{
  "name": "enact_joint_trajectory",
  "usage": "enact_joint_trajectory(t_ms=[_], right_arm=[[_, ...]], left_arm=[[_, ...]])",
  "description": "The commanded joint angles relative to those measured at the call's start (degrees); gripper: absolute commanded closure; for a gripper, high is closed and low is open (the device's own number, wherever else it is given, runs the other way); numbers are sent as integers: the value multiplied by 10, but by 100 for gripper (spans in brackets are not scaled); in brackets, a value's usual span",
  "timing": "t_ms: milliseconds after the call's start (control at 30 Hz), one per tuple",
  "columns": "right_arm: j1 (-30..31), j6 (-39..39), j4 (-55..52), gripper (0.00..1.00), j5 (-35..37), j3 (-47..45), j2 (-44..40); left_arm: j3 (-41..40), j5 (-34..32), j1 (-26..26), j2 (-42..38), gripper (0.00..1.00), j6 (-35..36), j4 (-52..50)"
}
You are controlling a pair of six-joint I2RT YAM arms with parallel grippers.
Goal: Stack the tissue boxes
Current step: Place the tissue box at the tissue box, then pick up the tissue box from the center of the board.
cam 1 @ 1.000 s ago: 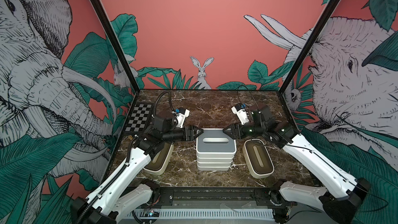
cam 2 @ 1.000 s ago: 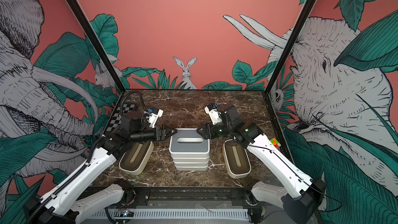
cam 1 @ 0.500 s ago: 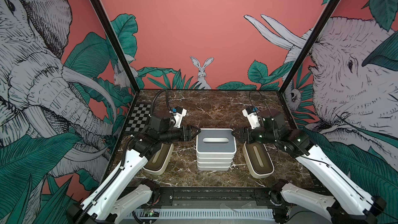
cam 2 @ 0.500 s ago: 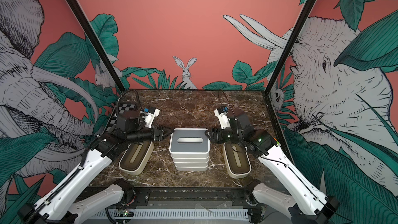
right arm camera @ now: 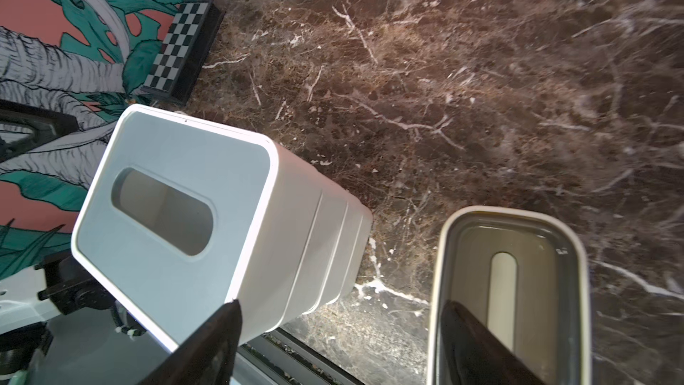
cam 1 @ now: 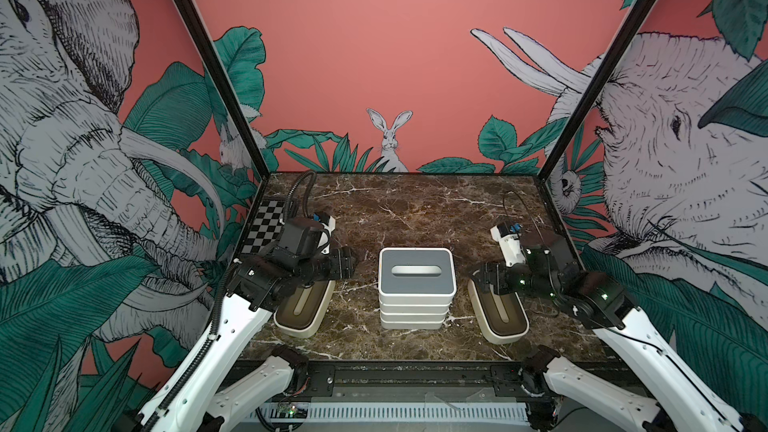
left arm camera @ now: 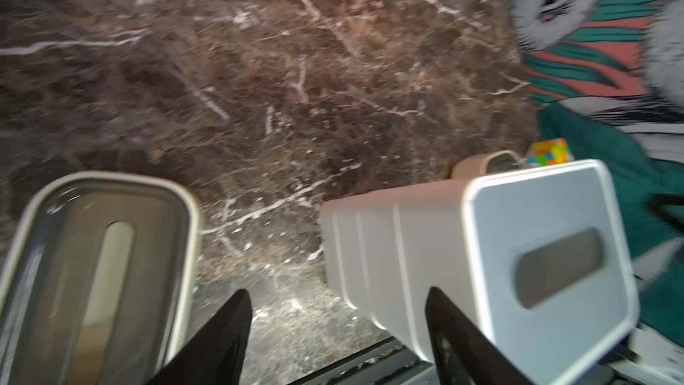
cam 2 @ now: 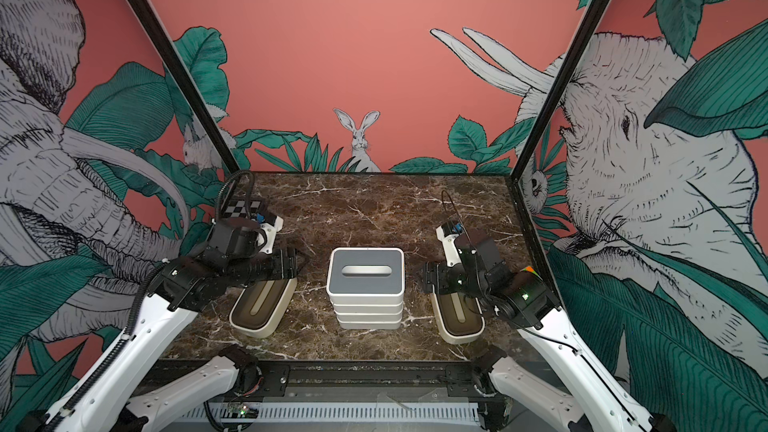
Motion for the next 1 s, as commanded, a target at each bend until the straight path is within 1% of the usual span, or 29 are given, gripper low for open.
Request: enact_joint_trajectory(t_ms=[0, 33, 100, 200, 267, 367, 400, 467, 567, 667, 767, 833, 900, 967], right_arm=[[-16, -55, 4, 5, 19, 49, 18], [-17, -66, 10, 2, 13, 57, 25], [-19, -85, 31, 2, -1, 64, 38], [-24, -99, 61, 2, -19, 64, 50], [-30, -106, 77, 2, -45, 67, 61], [-38, -111, 101, 2, -74, 65, 73], [-42, -111, 107, 2, -82, 64, 77], [-50, -113, 110, 2, -93, 67, 84], [-63, -113, 119, 2, -109, 62, 90], [-73, -108, 124, 2, -122, 56, 90], [-82, -101, 132, 2, -133, 50, 91], [-85, -99, 133, 2, -139, 49, 95], [-90, -98, 132, 2, -141, 53, 99], [-93, -98, 131, 2, -143, 56, 101]], left_arm=[[-18, -88, 2, 41, 22, -3, -113], [-26, -95, 1, 53, 21, -6, -120], [-48, -101, 2, 73, 19, -8, -134], [-82, -92, 1, 81, 17, -5, -113], [-98, -116, 1, 85, 15, -13, -105], [-96, -173, 1, 97, 11, -7, -113], [-94, -181, 1, 104, 11, -1, -113], [-95, -173, 9, 122, 10, 20, -101], [-107, -137, 31, 156, 11, 60, -77], [-120, -108, 39, 172, 11, 92, -42], [-129, -99, 56, 179, 12, 99, -12], [-126, -99, 69, 195, 12, 111, -13], [-127, -83, 82, 209, 14, 118, -11], [-128, -76, 86, 219, 15, 119, -10]])
